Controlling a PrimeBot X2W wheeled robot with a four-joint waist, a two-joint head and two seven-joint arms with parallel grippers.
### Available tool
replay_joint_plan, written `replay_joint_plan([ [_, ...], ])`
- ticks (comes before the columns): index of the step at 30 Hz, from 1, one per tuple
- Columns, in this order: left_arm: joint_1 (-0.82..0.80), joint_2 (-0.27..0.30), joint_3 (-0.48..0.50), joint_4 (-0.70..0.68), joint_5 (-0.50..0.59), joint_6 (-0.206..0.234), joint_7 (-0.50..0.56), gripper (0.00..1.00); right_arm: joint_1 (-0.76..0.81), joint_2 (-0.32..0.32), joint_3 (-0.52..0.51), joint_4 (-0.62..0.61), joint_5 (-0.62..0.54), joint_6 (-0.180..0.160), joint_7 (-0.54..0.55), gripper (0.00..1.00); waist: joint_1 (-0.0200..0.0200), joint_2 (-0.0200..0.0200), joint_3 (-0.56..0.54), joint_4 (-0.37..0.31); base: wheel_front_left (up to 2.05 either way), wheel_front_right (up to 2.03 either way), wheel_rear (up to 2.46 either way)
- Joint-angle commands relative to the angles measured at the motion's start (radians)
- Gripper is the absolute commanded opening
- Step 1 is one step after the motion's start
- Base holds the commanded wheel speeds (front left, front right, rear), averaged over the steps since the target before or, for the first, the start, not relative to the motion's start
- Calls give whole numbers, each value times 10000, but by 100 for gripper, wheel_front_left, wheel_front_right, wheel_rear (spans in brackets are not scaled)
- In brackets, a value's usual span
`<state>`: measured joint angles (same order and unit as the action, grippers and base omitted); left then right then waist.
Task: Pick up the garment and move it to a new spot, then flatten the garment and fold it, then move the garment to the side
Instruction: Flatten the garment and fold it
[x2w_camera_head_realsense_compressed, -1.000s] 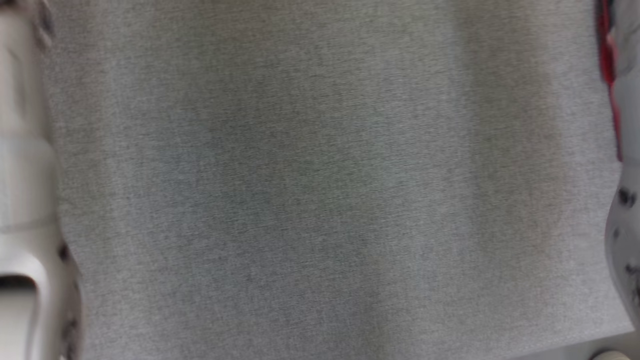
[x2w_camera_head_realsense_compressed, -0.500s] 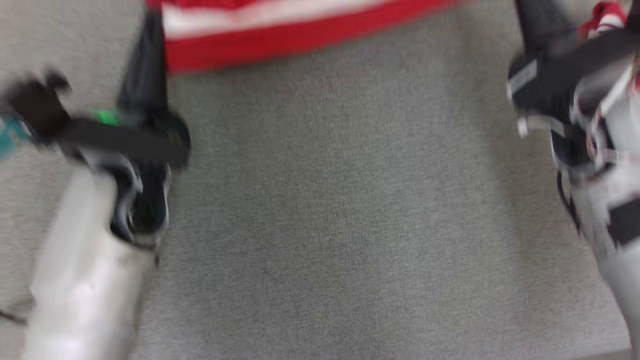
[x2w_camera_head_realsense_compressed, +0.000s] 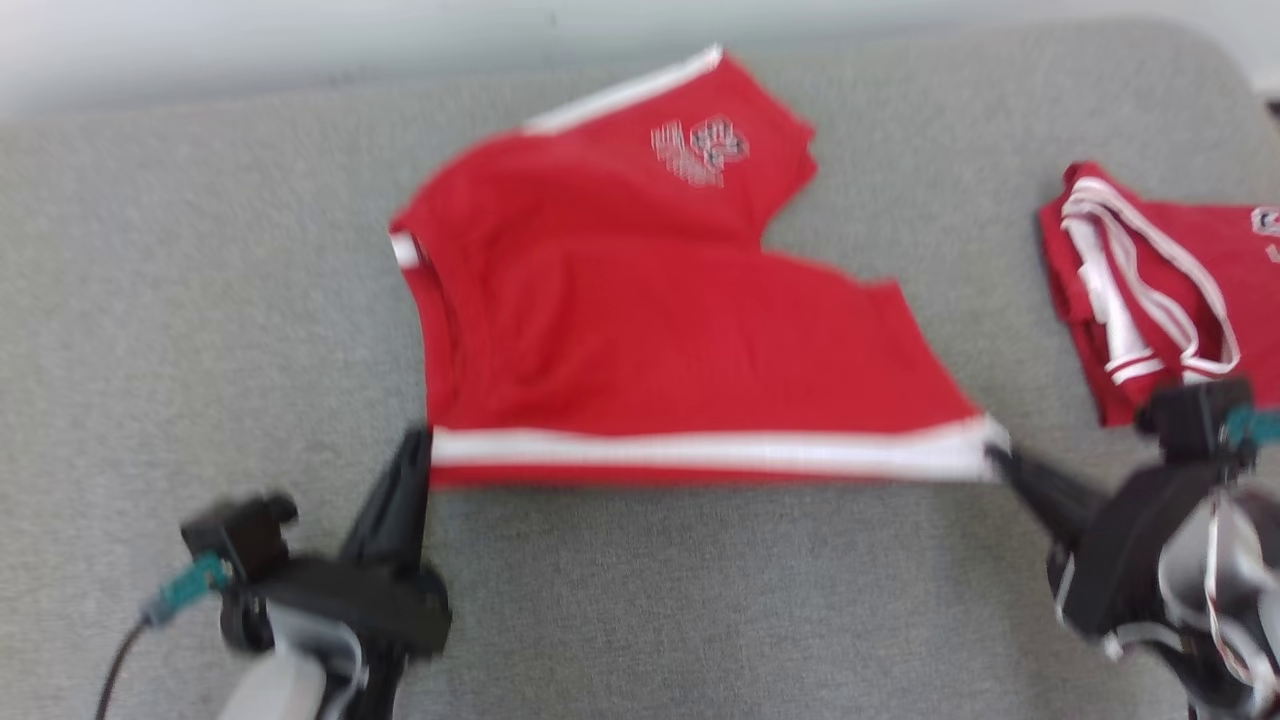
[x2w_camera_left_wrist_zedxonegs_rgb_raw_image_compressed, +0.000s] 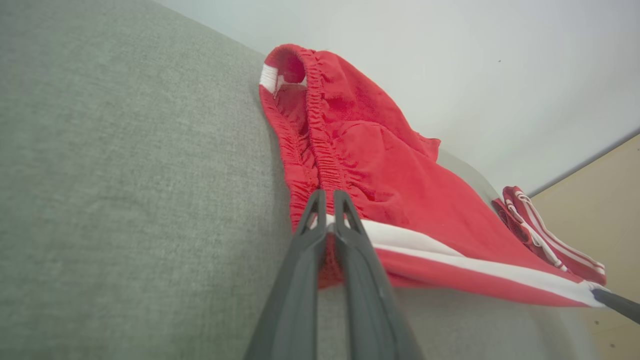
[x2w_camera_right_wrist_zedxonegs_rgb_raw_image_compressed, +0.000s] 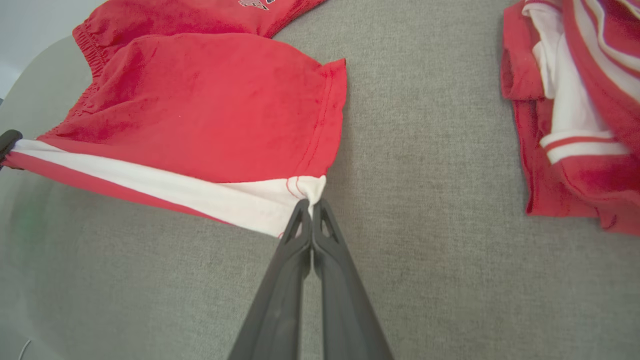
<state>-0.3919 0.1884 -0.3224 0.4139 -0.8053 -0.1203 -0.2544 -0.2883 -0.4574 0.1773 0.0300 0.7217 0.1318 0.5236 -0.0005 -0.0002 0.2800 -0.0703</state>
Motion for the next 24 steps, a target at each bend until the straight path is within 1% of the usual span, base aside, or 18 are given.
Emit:
replay_joint_plan([
  [1, 566, 167, -53, 59, -2, 94, 77, 0, 775, 96, -363, -466, -186, -27, 742, 0, 5, 2, -1083, 97, 0, 0, 0],
  [8, 2439, 313, -192, -609, -444, 408, 650, 0, 3389, 721, -1425, -2631, -555, -27, 3699, 0, 5, 2, -1855, 235, 0, 0, 0],
  [10, 2946, 454, -258, -941, -512, 536, 922, 0, 4179, 849, -1860, -3146, -678, -27, 4545, 0, 5, 2, -2002, 366, 0, 0, 0],
  [14, 3858, 728, -503, -1783, -603, 775, 1553, 0, 5423, 1447, -2670, -4201, -855, -27, 5807, 0, 5, 2, -2096, 549, 0, 0, 0],
  [17, 4305, 867, -606, -2461, -643, 913, 1829, 0, 5698, 1831, -3080, -4897, -983, -27, 6169, 0, 5, 2, -2083, 639, 0, 0, 0],
  [19, 4400, 842, -608, -2641, -722, 948, 1893, 0, 5684, 1854, -3176, -5021, -1094, -28, 6196, 0, 5, 2, -2069, 686, 0, 0, 0],
  [21, 4418, 774, -628, -2940, -808, 1007, 1967, 0, 5362, 1811, -3292, -5151, -1303, -27, 6074, 0, 5, 2, -2045, 766, 0, 0, 0],
  [24, 4053, 574, -712, -3188, -861, 1035, 2056, 0, 4574, 1411, -3046, -4876, -1477, -27, 5826, 0, 5, 2, -1975, 836, 0, 0, 0],
])
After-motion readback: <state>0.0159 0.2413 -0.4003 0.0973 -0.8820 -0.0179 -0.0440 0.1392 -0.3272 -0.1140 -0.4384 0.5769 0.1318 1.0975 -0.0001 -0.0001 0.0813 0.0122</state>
